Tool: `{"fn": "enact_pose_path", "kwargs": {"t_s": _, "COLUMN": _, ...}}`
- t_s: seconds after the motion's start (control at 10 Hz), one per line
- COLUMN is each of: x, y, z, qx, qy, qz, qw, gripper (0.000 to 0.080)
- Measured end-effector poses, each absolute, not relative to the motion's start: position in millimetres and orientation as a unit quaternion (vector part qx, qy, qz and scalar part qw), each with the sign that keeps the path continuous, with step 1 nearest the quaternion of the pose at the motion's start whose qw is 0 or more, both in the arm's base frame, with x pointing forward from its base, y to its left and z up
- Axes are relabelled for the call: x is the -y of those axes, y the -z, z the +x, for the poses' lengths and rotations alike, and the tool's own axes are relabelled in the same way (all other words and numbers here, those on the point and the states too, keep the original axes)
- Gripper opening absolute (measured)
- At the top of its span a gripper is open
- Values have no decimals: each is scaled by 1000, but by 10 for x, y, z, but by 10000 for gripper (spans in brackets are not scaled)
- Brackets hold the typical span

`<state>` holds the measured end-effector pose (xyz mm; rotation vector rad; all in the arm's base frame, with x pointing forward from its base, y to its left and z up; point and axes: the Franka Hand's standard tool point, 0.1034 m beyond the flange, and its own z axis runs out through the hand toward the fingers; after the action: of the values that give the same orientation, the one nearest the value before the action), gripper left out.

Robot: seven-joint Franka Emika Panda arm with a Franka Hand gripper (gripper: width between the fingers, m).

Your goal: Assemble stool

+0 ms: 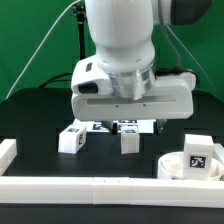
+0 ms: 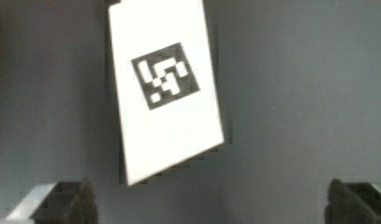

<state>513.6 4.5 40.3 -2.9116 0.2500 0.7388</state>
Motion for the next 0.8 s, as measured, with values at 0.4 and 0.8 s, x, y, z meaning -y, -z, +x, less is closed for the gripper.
{"fn": "enact_pose_path", "kwargs": {"t_s": 0.4, "x": -96, "y": -328, "z": 5020, "qx": -87, "qy": -361, "qz": -926, "qw": 67, "gripper": 649}}
{"fn": "enact_pose_path", "kwargs": {"t_s": 0.8, "x": 49, "y": -236, "z": 4886, "qx": -79, "qy": -476, "qz": -873, "qw": 70, "gripper": 649}}
